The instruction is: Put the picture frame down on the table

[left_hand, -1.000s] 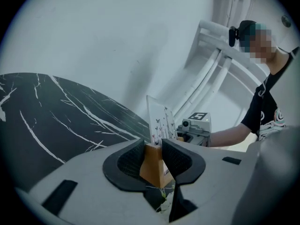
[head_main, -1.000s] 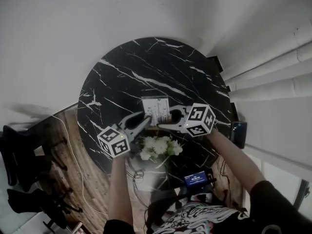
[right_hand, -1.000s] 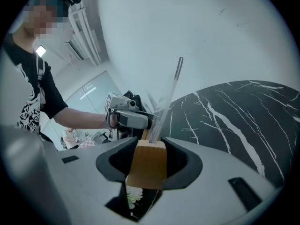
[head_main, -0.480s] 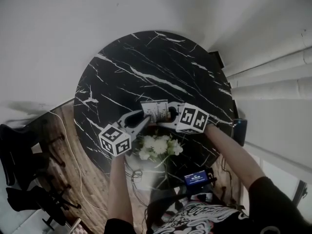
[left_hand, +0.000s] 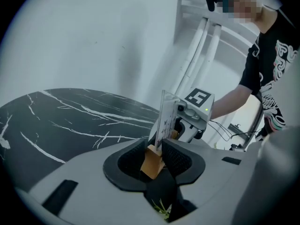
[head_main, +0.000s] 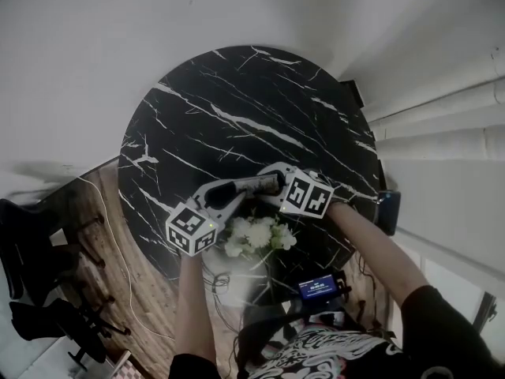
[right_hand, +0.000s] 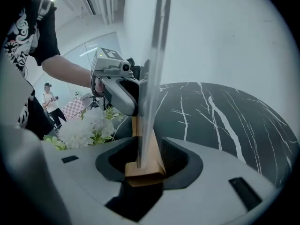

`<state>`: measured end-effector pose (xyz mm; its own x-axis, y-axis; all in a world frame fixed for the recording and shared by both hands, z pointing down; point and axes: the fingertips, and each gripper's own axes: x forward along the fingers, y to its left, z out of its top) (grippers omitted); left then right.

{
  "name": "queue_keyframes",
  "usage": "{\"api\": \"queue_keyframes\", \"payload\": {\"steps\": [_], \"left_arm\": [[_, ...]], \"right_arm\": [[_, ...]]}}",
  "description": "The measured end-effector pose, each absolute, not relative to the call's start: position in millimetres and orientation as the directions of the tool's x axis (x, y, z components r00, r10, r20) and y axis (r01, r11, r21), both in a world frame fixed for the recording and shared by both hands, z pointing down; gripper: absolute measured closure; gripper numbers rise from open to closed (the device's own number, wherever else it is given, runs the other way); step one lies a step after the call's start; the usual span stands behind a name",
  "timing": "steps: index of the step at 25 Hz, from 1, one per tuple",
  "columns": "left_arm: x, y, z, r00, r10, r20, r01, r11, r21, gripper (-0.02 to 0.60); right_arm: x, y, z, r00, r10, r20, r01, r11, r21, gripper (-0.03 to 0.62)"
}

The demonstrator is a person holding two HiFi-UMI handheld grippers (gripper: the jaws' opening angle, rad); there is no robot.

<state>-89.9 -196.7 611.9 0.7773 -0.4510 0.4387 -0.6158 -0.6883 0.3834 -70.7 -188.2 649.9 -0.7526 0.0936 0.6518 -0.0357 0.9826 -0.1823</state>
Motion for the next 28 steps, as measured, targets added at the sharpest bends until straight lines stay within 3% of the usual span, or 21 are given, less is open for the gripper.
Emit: {"api": "queue_keyframes", "payload": {"steps": [28], "left_arm": [[-78,-179,616,0.693,-0.504,0.515,-0.693,-0.663,0.284,0.459]], "right_arm": [[-34,-183,641,-0.766,-0.128,0.630,-0.364,0.894,-0.260,0.426]]}}
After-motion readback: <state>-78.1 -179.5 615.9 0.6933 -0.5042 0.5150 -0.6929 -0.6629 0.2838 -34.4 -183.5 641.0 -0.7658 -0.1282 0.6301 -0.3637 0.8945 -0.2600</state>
